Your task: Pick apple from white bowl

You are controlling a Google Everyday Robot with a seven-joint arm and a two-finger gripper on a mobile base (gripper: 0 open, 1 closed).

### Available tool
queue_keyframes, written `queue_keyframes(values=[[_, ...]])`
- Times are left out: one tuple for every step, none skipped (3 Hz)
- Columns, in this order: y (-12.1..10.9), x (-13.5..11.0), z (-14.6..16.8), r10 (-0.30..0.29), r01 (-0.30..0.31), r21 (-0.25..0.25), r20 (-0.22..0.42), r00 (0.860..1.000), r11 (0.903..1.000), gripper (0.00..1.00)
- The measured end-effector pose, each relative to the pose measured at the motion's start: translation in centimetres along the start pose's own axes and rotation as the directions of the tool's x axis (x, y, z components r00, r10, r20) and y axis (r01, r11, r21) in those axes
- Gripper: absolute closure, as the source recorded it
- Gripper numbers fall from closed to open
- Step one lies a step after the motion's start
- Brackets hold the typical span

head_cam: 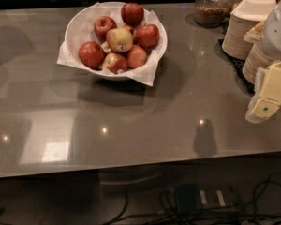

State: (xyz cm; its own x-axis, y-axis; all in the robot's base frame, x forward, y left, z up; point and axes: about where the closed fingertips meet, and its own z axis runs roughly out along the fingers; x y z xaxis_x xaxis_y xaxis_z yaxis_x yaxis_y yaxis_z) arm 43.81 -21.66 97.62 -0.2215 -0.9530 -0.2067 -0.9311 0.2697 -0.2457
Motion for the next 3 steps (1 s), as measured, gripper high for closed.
queue_keyframes(values=[[0.0,0.0,0.0,0.0,0.0,0.0,0.0,1.0,1.0,0.0],[-0.8,-1.6,-0.7,-0.027,0.024,0.044,0.057,0.998,0.9987,0.0],[-2.4,-5.0,-1.4,-0.079,0.064,0.103,0.155,0.985,0.9926,0.0]])
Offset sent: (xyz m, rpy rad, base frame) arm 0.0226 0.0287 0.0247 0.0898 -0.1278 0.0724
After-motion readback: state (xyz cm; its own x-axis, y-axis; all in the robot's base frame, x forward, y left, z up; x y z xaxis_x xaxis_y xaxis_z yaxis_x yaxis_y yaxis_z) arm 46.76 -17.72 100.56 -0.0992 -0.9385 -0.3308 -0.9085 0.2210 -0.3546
